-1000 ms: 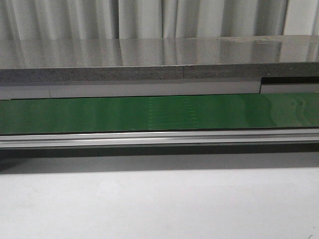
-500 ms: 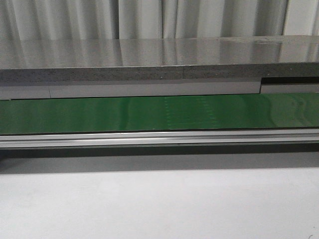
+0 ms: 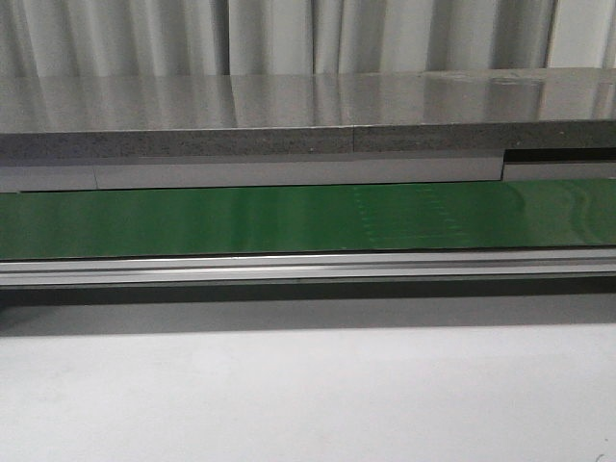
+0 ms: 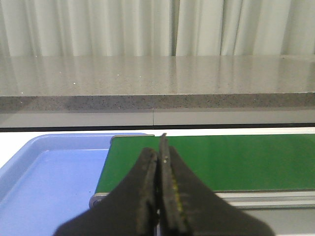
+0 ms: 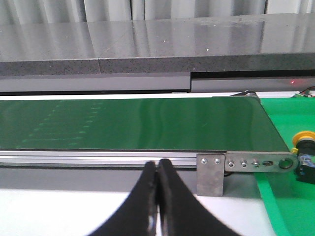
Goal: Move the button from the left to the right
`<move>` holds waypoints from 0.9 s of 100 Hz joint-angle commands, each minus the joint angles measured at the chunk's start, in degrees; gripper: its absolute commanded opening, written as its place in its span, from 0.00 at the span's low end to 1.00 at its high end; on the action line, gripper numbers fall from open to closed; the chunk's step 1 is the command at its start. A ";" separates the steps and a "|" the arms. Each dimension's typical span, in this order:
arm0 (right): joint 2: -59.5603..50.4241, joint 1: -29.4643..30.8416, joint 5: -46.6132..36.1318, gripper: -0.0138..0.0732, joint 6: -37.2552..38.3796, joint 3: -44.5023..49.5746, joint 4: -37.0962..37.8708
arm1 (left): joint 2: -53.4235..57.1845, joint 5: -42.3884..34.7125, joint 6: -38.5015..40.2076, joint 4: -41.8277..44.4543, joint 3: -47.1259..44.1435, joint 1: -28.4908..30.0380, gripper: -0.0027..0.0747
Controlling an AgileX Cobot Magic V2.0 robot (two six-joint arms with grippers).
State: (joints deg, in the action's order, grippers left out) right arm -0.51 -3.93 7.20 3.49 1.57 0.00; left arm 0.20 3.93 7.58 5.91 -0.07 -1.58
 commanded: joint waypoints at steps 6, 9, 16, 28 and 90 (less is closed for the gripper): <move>-1.20 -0.01 -5.07 0.08 -0.13 -0.94 0.91 | 1.75 -6.22 0.75 0.00 -2.66 -0.42 0.01; -1.20 -0.01 -5.07 0.08 -0.13 -0.94 0.91 | 1.75 -6.64 0.75 0.00 -2.66 -0.42 0.01; -1.20 -0.01 -5.07 0.08 -0.13 -0.94 0.91 | 1.75 -7.44 0.75 0.00 -2.66 -0.42 0.01; -1.20 -0.01 -5.07 0.08 -0.13 -0.94 0.91 | 1.75 -7.41 0.75 0.00 -2.66 -0.42 0.01; -1.20 -0.01 -5.07 0.08 -0.13 -0.94 0.91 | 1.75 -7.41 0.75 0.00 -2.66 -0.42 0.01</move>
State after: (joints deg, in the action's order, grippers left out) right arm -0.51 -3.93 7.20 3.49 1.57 0.00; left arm 0.20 1.64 7.58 5.91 -0.07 -1.58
